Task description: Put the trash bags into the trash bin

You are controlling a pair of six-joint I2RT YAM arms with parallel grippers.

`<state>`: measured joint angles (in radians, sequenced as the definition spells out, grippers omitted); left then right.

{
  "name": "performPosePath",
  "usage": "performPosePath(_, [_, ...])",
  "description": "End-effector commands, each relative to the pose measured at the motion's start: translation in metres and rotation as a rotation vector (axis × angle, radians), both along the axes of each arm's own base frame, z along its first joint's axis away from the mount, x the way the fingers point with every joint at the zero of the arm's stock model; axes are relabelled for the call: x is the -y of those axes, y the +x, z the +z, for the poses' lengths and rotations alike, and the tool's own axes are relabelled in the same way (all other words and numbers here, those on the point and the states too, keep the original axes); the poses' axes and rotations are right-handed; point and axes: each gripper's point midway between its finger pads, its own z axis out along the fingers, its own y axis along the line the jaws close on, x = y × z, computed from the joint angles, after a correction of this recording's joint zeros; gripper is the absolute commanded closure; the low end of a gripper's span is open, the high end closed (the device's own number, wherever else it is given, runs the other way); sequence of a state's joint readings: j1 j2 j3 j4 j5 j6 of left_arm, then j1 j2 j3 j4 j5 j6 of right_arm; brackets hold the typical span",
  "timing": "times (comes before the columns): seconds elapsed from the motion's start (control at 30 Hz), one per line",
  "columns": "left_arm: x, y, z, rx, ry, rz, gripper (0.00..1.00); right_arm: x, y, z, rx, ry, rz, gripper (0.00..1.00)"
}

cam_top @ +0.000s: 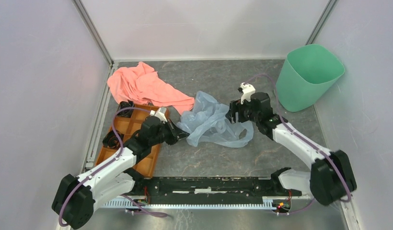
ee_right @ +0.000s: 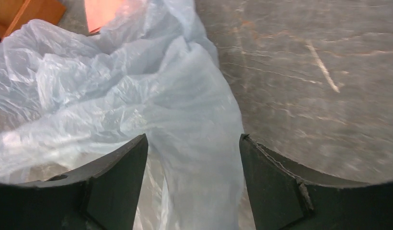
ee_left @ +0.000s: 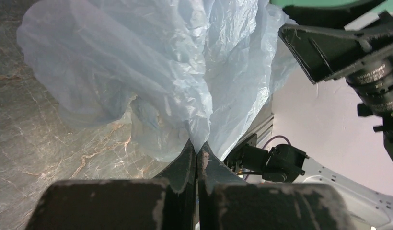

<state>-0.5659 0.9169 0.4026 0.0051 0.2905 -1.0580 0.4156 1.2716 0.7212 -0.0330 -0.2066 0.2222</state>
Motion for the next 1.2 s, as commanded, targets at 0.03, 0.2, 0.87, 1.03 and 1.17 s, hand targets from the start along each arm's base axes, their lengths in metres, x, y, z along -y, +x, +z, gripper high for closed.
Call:
performPosePath(0.03, [0.001,0.024,0.034,0.063,-0.058,0.09,0.98,0.061,-0.022,0.015,0.093,-0.169,-0.188,0.19])
performPosePath(0.2, [0.004,0.031,0.036,0.063,-0.094,0.109,0.98,0.109,-0.057,0.028,0.153,-0.182,-0.379,0.11])
performPosePath(0.87, [0.006,0.021,0.037,0.035,-0.154,0.095,0.98,0.057,-0.122,-0.046,-0.042,0.325,-0.302,0.05])
performPosePath(1.03, [0.005,0.02,0.032,0.028,-0.136,0.092,0.98,0.058,-0.13,-0.027,-0.037,0.302,-0.263,0.03])
performPosePath(1.17, [0.003,0.018,0.029,0.023,-0.136,0.1,0.98,0.054,-0.147,-0.031,-0.109,0.284,-0.211,0.03])
